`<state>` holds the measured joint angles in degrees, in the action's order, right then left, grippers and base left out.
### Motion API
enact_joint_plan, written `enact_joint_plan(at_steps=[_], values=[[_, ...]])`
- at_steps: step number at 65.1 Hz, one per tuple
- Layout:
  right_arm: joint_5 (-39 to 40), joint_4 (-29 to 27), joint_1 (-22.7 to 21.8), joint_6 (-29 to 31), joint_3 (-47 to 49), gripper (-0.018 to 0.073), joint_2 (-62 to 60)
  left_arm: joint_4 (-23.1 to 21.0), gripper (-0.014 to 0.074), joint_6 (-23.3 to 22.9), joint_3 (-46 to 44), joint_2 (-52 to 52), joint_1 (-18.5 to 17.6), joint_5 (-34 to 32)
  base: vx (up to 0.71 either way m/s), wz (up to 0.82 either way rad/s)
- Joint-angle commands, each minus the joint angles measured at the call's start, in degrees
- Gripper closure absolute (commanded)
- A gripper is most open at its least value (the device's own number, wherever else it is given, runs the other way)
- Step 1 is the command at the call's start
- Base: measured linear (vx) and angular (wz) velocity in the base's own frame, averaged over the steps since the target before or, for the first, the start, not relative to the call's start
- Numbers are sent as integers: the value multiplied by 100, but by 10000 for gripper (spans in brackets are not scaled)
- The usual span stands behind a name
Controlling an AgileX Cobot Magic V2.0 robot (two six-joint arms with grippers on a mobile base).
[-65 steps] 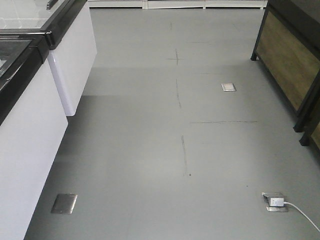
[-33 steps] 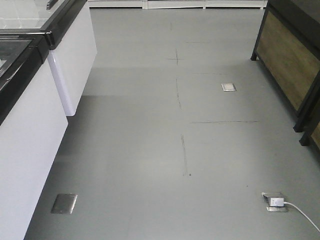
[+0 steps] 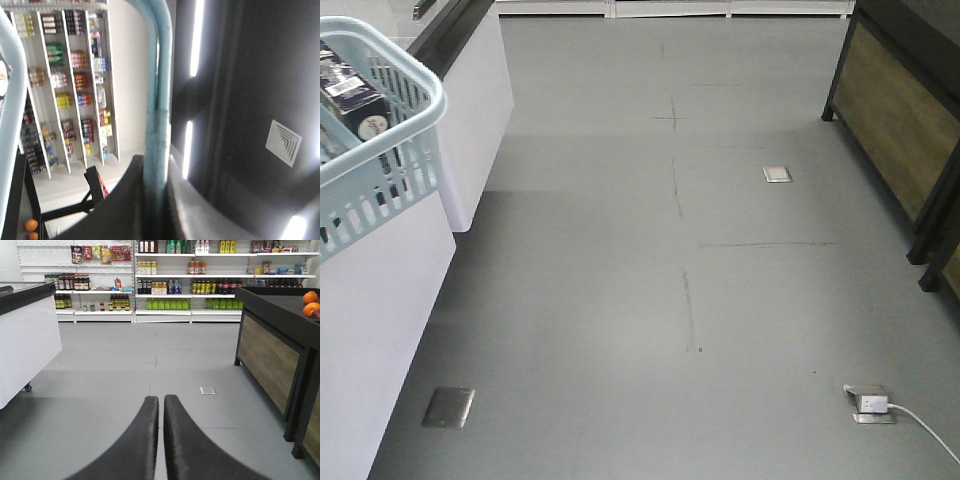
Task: Left arm holds basket, right arm returns cookies
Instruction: 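Lift the basket with the left gripper and bring it in front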
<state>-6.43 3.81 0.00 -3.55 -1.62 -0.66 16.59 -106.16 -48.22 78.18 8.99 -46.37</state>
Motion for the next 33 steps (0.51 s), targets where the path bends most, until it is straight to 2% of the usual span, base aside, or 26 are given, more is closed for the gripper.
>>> enact_joint_plan(at_steps=[1,14,33], values=[[389,44,-4,25,-101,565,-73,-47,599,-12,-193,-153,-404,-760,0,0],[389,44,-4,25,-101,565,-73,479,599,-23,-193,-147,-1072,-742,0,0],[389,44,-4,25,-101,565,-73,494,599,-174,-193,-142,-1950,-742,0,0]])
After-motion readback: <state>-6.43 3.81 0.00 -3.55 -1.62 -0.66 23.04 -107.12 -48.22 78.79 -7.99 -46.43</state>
